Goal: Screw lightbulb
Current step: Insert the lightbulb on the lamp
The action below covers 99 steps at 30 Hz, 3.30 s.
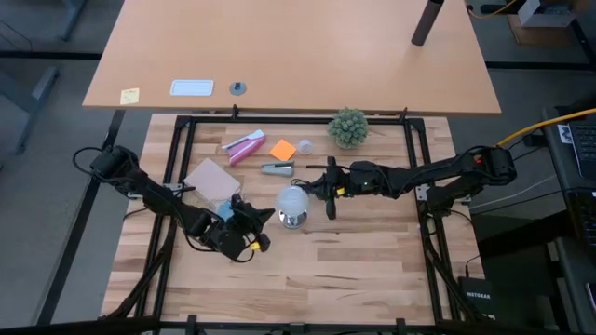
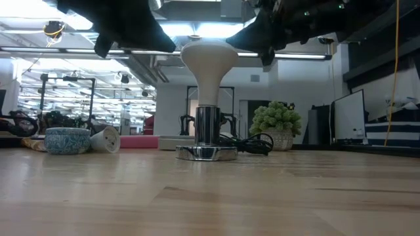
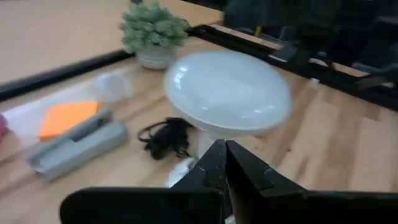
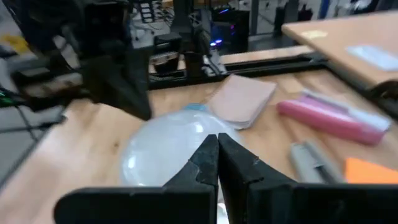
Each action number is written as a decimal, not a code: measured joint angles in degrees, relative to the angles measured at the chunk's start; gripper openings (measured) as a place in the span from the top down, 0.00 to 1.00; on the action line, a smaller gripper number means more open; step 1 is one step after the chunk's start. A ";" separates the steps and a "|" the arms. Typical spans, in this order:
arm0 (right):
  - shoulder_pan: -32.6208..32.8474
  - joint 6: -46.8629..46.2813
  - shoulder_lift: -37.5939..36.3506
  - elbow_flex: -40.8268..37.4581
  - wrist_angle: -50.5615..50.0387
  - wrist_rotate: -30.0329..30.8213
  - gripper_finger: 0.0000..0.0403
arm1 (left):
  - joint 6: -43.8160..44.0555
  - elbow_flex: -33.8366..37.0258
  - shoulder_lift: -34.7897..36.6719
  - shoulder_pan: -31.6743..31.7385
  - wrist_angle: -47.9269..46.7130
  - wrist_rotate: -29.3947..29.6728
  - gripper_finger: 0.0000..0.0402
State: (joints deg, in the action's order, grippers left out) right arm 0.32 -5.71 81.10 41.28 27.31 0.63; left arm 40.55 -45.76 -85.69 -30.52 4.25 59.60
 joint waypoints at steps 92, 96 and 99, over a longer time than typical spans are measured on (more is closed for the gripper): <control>2.08 -0.08 0.16 0.07 -9.92 -16.68 0.98 | 2.51 0.00 -2.78 4.81 4.13 4.87 1.00; 2.05 -0.01 0.15 0.07 -10.00 -16.73 0.98 | 1.63 0.00 -2.78 4.68 4.13 6.27 1.00; 2.03 -0.01 0.11 0.07 -10.91 -16.73 0.98 | 1.20 0.00 -2.78 4.65 4.13 6.29 1.00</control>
State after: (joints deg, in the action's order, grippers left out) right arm 2.35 -5.72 81.21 41.34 16.40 -16.10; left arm 41.76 -45.76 -88.47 -25.87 8.38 65.89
